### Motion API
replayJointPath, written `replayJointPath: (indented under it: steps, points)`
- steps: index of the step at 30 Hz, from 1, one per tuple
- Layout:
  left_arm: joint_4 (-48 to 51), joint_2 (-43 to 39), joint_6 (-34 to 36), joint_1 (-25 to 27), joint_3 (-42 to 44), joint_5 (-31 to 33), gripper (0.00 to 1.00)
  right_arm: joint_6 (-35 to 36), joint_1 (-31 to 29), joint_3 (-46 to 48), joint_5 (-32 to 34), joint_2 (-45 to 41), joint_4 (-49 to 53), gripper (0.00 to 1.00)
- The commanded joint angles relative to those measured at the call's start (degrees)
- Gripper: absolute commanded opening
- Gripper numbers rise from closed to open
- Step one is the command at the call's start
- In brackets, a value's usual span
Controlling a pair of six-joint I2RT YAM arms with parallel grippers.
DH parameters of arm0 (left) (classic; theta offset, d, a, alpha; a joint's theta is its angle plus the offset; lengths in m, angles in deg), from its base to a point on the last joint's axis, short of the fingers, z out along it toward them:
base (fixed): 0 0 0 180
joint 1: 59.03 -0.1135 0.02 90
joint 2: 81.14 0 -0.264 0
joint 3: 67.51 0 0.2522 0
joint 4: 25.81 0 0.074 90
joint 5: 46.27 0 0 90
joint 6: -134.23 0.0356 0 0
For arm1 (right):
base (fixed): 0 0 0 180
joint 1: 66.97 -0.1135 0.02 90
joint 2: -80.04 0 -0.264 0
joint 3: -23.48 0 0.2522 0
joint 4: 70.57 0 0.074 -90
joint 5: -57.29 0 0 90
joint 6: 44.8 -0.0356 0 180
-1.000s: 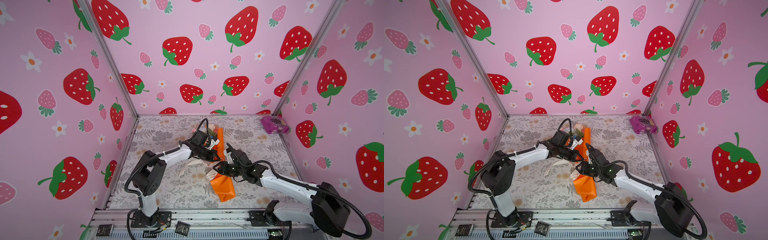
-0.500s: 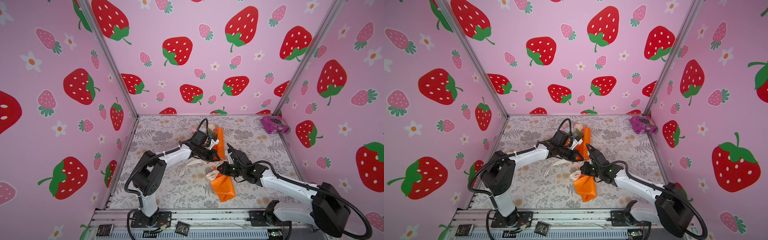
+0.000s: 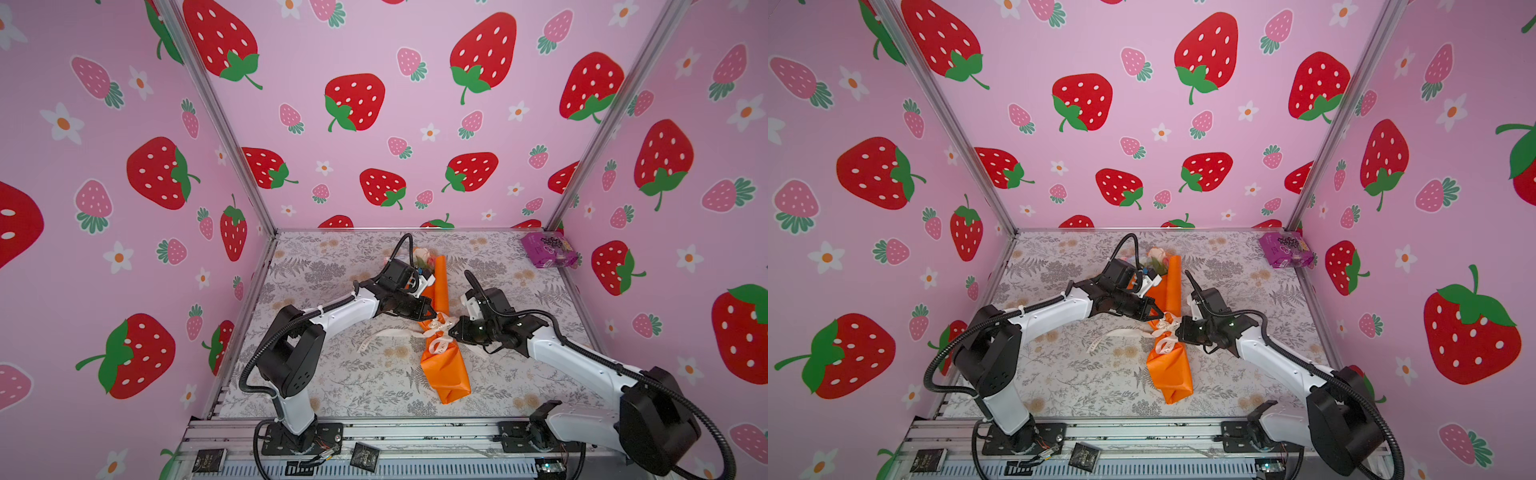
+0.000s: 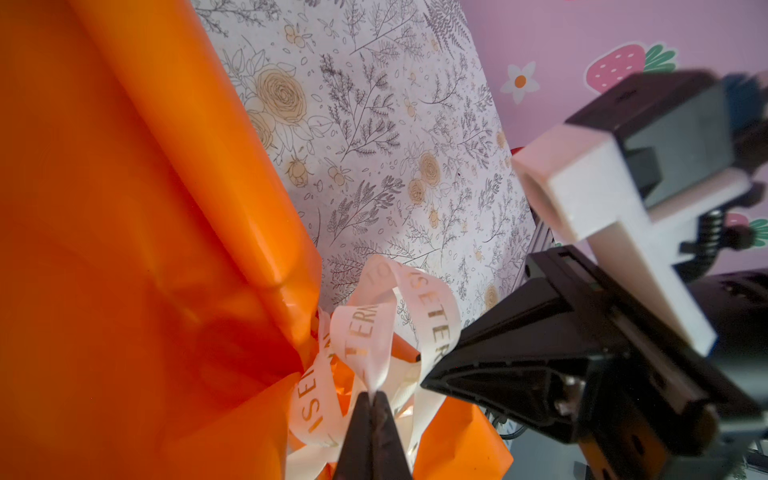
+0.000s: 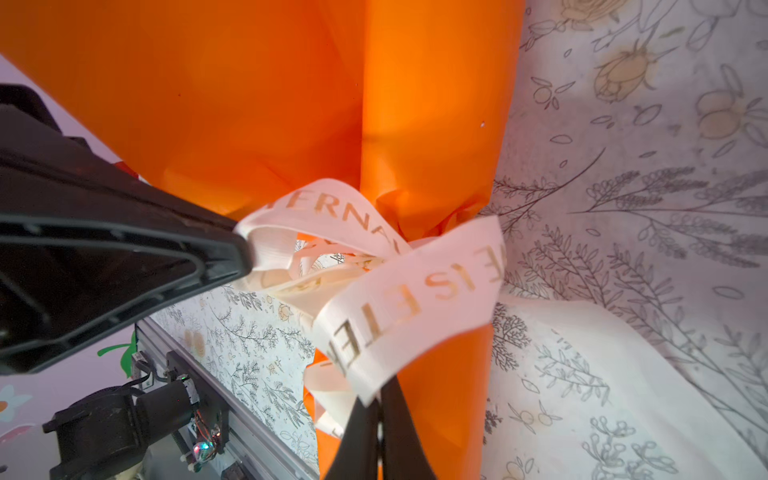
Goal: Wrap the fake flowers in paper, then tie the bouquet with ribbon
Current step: 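Draw both grippers apart from the knot to tighten the bow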
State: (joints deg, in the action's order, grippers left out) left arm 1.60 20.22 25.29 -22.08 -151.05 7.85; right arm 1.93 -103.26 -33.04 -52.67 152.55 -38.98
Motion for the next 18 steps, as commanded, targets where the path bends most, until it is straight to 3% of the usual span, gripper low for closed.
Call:
replayJointPath:
  steps: [1,12,18]
  points:
    - [1.4,-1.6,1.5,-0.3,0.9,0.8,0.0,5.4,1.4,-3.4,-1.4,1.4,5.2,0.11]
    - [-3.0,-2.5,-1.9,-0.3,3.2,-1.2,0.0,7.7,2.6,-2.8,-9.9,2.4,4.7,0.26]
    - [-4.6,-2.5,-3.7,-0.4,3.1,-1.7,0.0,8.1,2.6,-2.2,-9.6,1.1,6.1,0.31]
